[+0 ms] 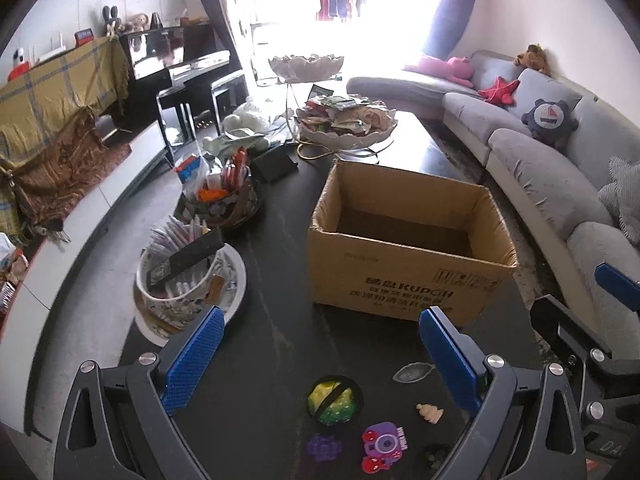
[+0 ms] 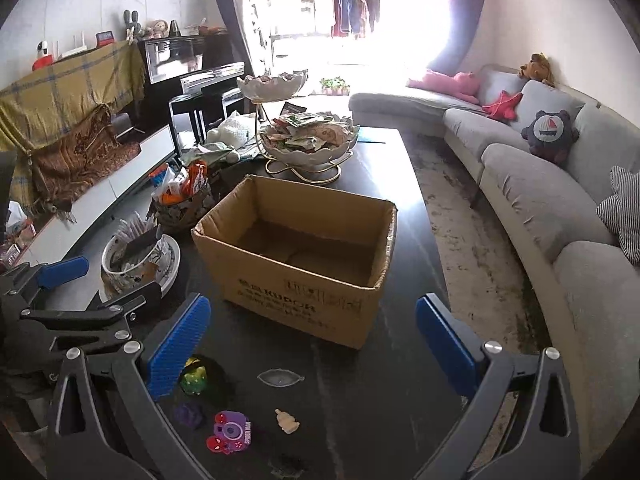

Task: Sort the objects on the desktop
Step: 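Withdraw both open tools from the box back over the table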

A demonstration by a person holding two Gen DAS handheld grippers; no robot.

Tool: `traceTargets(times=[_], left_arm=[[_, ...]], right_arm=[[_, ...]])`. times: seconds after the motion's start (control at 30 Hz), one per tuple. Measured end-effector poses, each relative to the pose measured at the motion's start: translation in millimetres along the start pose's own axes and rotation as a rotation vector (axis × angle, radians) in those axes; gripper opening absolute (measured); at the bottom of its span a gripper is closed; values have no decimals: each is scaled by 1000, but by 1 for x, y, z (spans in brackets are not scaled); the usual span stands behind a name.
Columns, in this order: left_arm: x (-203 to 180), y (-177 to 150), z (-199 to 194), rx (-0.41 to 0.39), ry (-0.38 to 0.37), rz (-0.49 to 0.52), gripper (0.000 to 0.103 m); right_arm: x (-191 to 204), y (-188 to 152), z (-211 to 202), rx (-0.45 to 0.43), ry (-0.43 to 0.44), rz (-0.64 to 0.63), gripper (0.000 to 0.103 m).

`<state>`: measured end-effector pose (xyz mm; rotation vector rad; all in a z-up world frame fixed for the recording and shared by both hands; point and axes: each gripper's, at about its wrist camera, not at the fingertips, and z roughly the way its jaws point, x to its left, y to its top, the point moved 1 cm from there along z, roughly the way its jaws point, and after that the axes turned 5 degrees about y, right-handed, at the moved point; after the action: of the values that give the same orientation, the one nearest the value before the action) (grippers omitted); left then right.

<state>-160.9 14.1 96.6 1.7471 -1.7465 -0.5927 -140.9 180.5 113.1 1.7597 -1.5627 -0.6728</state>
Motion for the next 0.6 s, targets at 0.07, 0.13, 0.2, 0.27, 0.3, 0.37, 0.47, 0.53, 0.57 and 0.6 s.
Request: traceTargets(times=[0.07, 0.13, 0.2, 0.27, 0.3, 0.37, 0.47, 0.53, 0.57, 0.6], left_arm=[[1, -2, -2, -3, 11, 1, 97], [2, -4, -4, -2, 13, -1, 97], [3, -6, -6, 4, 10, -6, 97], [4, -9, -6, 8, 9, -9, 97], [5, -10, -7, 10, 9, -9, 97], [5, -13, -8, 11, 11, -9, 97], [5, -16, -11, 9, 17, -9, 97], [5, -19, -14, 7, 20, -8, 97], [5, -21, -15, 7, 22, -9, 97], [5, -22, -16, 7, 24, -9, 97]], right_arm=[[2, -1, -1, 3, 2, -4, 102], [2, -3, -2, 5, 5, -4, 102], [3, -5, -3, 8, 12, -1, 102], [4, -6, -4, 10, 19, 2, 102], [4, -7, -5, 10, 20, 2, 102], [5, -10, -6, 11, 21, 1, 102], [5, -14, -8, 17, 27, 7, 102], [5, -16, -10, 22, 30, 12, 102], [5, -17, -10, 23, 31, 12, 102], [5, -18, -11, 25, 32, 11, 102]])
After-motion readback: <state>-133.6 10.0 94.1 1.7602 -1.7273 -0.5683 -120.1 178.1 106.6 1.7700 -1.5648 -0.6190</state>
